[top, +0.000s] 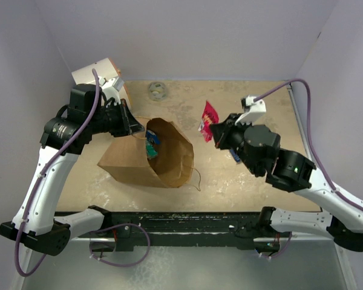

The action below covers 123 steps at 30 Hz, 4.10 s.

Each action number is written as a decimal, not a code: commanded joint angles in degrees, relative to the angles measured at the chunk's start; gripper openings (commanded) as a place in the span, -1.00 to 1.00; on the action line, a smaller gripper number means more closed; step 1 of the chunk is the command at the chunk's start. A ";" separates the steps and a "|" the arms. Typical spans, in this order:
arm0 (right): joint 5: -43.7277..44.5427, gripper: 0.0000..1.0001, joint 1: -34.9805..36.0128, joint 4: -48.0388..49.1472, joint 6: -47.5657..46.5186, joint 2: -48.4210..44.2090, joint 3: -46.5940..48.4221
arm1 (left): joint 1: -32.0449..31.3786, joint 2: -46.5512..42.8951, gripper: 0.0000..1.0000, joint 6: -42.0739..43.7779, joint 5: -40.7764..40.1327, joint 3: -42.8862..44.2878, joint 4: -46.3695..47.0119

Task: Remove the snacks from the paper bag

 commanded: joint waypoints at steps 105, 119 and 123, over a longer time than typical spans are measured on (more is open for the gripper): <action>-38.79 0.19 -5.09 5.88 2.99 8.39 -7.79 | -1.08 -9.42 -1.00 -5.38 2.68 -4.39 -1.25; -27.07 0.33 10.68 16.97 -16.22 8.26 -7.37 | -1.12 -8.91 -1.00 -3.16 -1.00 -2.99 -2.91; -26.19 0.36 15.13 23.09 -24.54 8.37 -11.17 | -1.06 -8.91 -1.00 -2.66 -1.38 -3.25 -3.26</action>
